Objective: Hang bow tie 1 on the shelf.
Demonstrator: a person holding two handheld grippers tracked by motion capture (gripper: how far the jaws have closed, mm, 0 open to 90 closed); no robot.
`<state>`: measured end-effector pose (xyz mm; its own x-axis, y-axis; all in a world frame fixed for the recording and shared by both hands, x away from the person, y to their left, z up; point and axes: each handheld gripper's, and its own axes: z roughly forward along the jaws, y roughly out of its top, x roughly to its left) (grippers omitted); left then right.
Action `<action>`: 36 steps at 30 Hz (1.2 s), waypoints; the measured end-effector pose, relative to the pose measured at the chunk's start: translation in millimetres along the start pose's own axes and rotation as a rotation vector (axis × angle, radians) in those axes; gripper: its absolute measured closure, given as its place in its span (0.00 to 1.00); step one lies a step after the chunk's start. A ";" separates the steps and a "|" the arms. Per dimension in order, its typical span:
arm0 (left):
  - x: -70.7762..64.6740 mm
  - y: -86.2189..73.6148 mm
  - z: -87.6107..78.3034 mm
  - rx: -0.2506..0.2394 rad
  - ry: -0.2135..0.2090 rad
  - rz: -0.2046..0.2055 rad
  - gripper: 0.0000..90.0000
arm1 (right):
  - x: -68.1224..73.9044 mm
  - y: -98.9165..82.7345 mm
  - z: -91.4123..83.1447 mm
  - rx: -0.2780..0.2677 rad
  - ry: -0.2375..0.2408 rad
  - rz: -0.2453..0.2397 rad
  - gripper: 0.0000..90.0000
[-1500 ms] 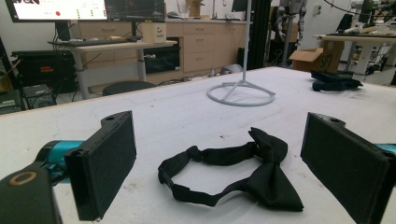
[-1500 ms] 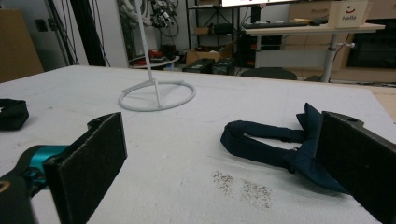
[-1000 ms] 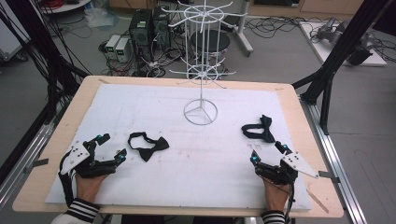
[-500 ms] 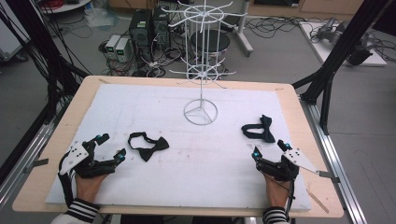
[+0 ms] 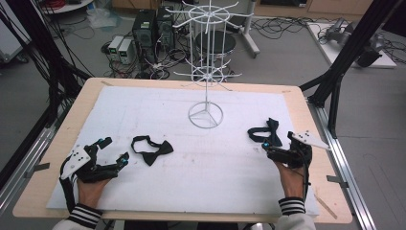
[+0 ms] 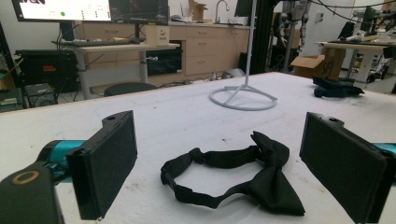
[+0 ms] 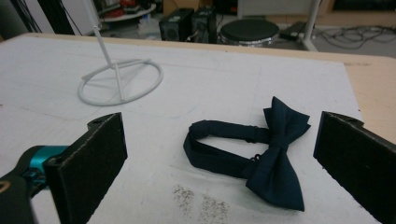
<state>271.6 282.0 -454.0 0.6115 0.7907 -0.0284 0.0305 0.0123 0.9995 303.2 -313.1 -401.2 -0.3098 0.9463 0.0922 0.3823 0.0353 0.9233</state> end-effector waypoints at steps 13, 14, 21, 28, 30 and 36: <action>-0.3 0.0 -0.4 -0.001 0.000 0.001 0.13 | -18.4 25.9 27.2 0.225 -0.010 0.022 0.06; -0.3 0.0 -0.5 -0.001 0.000 0.001 0.13 | -18.4 25.9 27.2 0.225 -0.010 0.022 0.06; -0.3 -0.1 -0.5 -0.002 -0.002 0.002 0.13 | -32.1 37.0 43.8 0.367 -0.033 0.010 0.06; -0.4 0.0 -0.5 -0.002 -0.001 0.002 0.13 | -41.6 46.1 55.7 0.455 -0.027 0.012 0.09; -0.4 0.0 -0.5 -0.002 0.000 0.003 0.13 | -43.1 47.6 59.6 0.475 -0.026 0.024 0.13; -0.7 0.0 -0.4 -0.002 -0.002 0.003 0.13 | -47.9 45.5 70.3 0.508 -0.032 0.073 0.17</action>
<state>270.9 281.7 -453.9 0.6129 0.7898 -0.0250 0.0269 0.0108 0.9996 396.7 -334.3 -389.8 -0.2425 0.9612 0.1312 0.7791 0.1124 0.6167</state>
